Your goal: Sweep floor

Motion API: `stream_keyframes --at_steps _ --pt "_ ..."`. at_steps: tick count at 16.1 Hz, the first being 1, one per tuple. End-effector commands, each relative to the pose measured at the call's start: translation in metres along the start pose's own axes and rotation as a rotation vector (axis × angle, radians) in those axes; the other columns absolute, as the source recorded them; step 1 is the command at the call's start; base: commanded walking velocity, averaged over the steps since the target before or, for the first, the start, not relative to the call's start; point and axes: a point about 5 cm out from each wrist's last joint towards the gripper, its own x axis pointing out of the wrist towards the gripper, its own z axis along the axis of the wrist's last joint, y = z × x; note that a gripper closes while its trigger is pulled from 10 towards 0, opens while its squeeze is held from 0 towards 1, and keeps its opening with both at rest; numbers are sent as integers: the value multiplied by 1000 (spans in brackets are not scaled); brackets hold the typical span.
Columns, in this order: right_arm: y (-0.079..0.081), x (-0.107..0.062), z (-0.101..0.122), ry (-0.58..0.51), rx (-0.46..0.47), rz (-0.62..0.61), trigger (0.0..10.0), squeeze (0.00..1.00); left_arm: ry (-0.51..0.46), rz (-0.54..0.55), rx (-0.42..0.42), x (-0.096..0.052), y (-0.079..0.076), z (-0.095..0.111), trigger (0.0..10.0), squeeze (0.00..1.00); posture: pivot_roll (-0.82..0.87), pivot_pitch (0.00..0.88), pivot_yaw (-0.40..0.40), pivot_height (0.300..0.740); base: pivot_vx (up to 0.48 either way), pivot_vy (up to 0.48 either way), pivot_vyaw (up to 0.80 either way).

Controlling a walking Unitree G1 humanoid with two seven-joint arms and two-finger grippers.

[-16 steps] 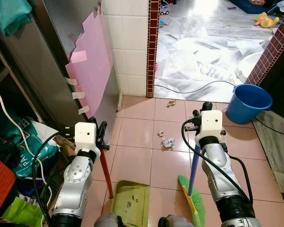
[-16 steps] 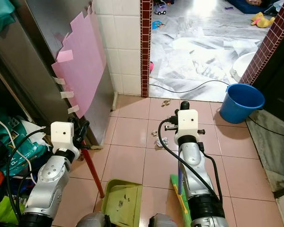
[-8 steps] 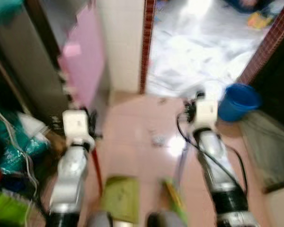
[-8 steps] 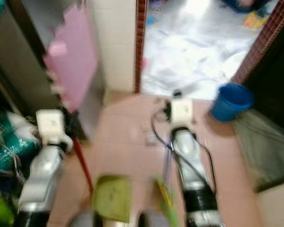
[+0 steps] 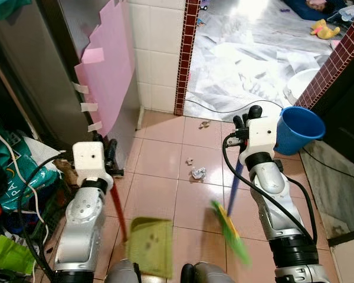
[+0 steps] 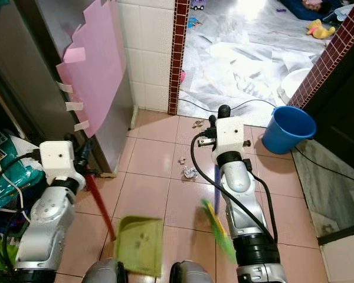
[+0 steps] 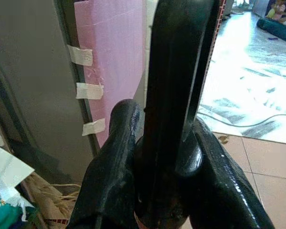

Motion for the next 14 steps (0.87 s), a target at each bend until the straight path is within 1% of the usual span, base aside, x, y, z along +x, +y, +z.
stream_keyframes --at_steps 1,4,5,6,8,10,12,14 --pt "-4 2 12 -51 -2 -14 10000 0 -56 -14 -14 0 -3 13 10000 0 0 57 -62 740 0 0 0" --pt "-4 2 12 -48 -4 -14 10000 0 -50 -15 -13 0 -3 14 10000 0 0 57 -62 740 0 0 0" --pt "1 7 17 -74 -14 4 10000 0 -73 -6 2 3 -5 19 10000 0 -9 85 -37 740 424 0 0" --pt "9 13 25 -119 -33 33 10000 0 -114 12 14 9 -7 28 10000 0 -9 86 -37 740 424 0 0" --pt "10 14 26 -122 -35 35 10000 0 -145 19 34 9 -6 31 10000 0 -9 87 -37 740 439 0 0" --pt "10 15 26 -122 -36 34 10000 0 -134 18 15 10 -7 32 10000 0 -4 90 -42 740 461 0 0" --pt "10 14 24 -117 -35 28 10000 0 -125 11 19 10 -8 31 10000 0 -2 86 -39 740 465 0 0" --pt "10 13 21 -97 -23 10 10000 0 -123 -3 30 11 -8 30 10000 0 -1 85 -37 740 465 0 -800"
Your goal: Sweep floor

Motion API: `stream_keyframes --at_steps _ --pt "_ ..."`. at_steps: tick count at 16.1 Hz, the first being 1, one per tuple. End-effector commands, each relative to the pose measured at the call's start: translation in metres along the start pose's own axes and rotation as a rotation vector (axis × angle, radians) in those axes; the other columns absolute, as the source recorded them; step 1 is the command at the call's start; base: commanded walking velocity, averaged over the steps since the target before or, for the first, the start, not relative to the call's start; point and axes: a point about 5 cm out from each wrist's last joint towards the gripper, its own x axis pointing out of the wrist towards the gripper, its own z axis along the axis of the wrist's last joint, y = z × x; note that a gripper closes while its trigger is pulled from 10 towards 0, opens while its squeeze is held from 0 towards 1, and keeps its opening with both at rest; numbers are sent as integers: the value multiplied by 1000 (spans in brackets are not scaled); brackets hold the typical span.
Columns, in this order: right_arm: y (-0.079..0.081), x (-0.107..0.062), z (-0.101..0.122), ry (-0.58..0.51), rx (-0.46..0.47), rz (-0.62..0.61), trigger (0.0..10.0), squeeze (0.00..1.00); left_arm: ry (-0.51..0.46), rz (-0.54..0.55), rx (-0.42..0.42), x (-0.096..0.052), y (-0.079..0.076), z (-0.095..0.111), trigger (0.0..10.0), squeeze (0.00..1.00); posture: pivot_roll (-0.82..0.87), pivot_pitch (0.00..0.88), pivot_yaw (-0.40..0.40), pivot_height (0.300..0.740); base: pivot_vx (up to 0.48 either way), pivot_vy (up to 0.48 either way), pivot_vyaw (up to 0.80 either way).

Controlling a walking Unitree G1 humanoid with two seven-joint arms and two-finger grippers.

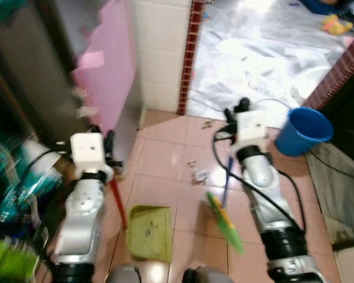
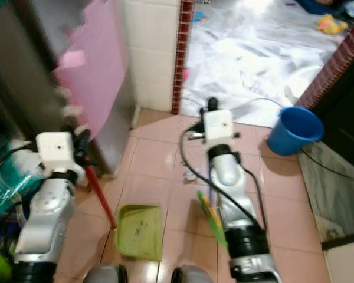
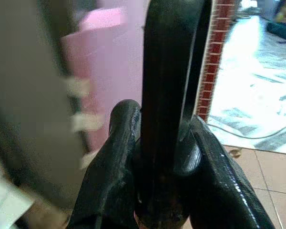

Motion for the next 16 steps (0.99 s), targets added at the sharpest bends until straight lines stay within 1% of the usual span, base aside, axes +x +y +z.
stream_keyframes --at_steps 1,4,7,9,10,11,12,13,14,16 --pt "-14 0 4 -26 -47 -50 10000 0 -68 -41 -9 4 -11 16 10000 0 0 84 -35 740 465 0 -800" --pt "-13 0 6 -41 -48 -51 10000 0 -76 -40 -10 8 -11 20 10000 0 -2 85 -26 740 465 0 -675" --pt "-14 4 11 -67 -59 -53 10000 0 -74 -18 -9 9 -9 20 10000 0 -4 85 -20 740 465 0 0" --pt "-15 6 12 -73 -65 -55 10000 0 -80 6 7 9 -8 21 10000 0 -3 78 -21 740 463 0 0" --pt "-16 9 12 -72 -69 -58 10000 0 -107 12 21 10 -8 25 10000 0 -2 78 -22 740 461 0 0" --pt "-17 11 11 -76 -99 -85 10000 0 -120 23 38 11 -6 28 10000 0 -1 75 -26 740 461 0 0" --pt "-17 12 11 -86 -71 -85 10000 0 -123 30 54 12 -6 29 10000 0 -1 73 -26 740 461 0 0" --pt "-20 11 12 -100 -51 -126 10000 0 -117 37 63 13 -4 28 10000 0 -1 70 -27 740 461 0 0" --pt "-23 12 11 -97 -89 -131 10000 0 -115 37 76 14 -3 28 10000 0 -1 70 -27 740 461 0 0" --pt "-24 11 10 -95 -72 -101 10000 0 -117 39 97 17 0 26 10000 0 1 51 -27 740 461 0 0"
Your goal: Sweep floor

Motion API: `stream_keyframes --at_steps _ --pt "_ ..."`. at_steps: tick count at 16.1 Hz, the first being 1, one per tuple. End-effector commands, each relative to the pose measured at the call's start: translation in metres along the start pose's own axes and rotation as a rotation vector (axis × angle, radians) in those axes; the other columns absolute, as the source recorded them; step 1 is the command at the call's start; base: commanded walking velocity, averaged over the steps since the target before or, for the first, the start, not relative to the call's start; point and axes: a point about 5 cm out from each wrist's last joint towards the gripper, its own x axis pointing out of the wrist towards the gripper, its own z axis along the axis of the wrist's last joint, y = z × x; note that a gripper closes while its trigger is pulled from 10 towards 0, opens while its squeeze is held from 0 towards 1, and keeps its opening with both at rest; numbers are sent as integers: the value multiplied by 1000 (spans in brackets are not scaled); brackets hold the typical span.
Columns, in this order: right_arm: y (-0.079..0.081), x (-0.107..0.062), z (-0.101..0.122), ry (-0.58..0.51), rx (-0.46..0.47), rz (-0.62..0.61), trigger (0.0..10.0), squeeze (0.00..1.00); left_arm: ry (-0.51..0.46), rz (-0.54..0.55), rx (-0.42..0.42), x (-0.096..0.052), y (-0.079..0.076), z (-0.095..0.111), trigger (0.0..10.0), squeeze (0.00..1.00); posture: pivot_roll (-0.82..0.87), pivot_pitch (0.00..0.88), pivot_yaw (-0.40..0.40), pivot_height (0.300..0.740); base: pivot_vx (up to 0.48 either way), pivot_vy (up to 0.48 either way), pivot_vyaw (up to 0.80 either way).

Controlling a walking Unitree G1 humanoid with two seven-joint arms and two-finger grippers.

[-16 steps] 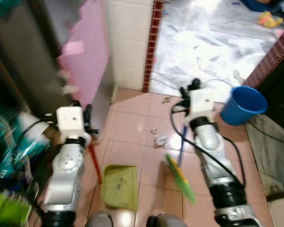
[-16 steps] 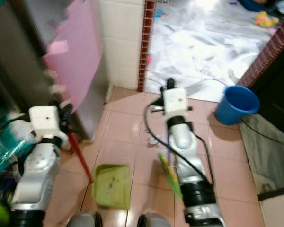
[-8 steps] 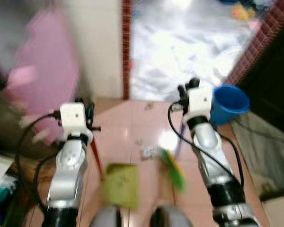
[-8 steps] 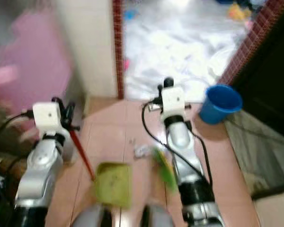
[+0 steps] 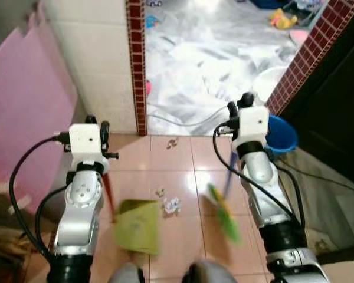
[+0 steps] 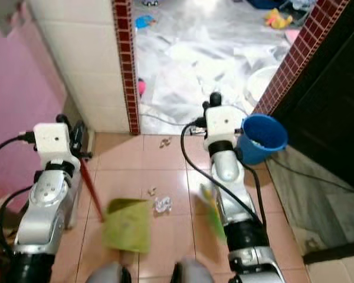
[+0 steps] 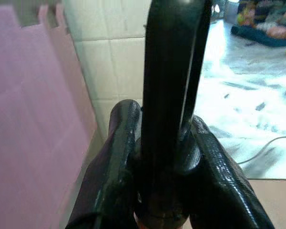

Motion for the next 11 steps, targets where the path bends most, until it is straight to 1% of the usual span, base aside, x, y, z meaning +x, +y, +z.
stream_keyframes --at_steps 1,4,7,9,11 --pt "-11 1 6 -44 -57 -33 10000 0 -58 0 7 4 -1 11 10000 0 2 50 -27 740 461 0 0" --pt "-8 1 4 -55 -56 -37 10000 0 -82 14 14 11 0 16 10000 0 7 48 -26 740 461 0 0" --pt "-6 2 5 -64 -51 -24 10000 0 -72 38 16 12 -2 13 10000 0 5 47 -23 740 461 0 0" --pt "-5 7 6 -67 -55 -21 10000 0 -63 45 23 14 -5 10 10000 0 1 62 -20 740 463 0 0" --pt "-6 10 6 -67 -60 -20 10000 0 -68 58 39 16 -8 7 10000 0 -5 62 -21 740 0 0 0"
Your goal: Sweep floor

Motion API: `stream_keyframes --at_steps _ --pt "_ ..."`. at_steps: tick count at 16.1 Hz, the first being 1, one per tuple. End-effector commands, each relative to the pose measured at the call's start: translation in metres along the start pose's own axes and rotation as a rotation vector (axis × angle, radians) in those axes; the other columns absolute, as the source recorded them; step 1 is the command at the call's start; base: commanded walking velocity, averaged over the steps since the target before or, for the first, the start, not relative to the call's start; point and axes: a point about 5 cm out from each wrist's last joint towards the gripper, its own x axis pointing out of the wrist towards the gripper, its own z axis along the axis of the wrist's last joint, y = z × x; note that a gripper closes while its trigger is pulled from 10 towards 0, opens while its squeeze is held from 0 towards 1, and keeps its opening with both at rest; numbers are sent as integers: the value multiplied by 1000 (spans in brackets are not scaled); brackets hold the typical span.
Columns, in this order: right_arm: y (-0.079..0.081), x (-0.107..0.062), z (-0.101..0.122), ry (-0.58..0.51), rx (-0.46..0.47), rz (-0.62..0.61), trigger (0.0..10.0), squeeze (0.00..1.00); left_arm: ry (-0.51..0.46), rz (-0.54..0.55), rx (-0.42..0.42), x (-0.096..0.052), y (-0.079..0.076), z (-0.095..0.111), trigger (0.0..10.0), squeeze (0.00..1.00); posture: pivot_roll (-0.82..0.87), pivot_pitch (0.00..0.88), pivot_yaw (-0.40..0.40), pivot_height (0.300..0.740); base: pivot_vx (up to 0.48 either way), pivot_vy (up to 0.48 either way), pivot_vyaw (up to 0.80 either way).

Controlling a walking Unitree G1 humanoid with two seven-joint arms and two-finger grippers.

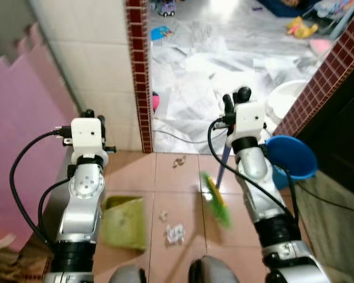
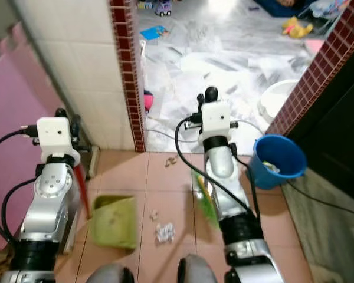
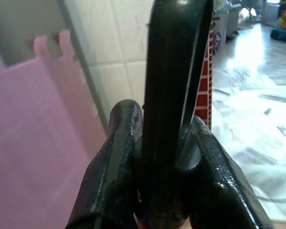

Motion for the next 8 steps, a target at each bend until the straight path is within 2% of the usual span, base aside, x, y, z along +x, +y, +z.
stream_keyframes --at_steps 1,5,8 --pt "-8 4 4 -24 -40 -14 10000 0 -43 -1 -4 4 -4 7 10000 0 -8 66 -22 740 0 0 0" --pt "-7 2 -2 10 -34 -8 10000 0 -37 -20 42 13 -17 -1 10000 0 -22 73 -34 740 0 0 0" --pt "-12 0 -8 61 -10 -36 10000 0 -23 -52 45 18 -33 -8 10000 0 -47 82 -40 740 0 0 0"
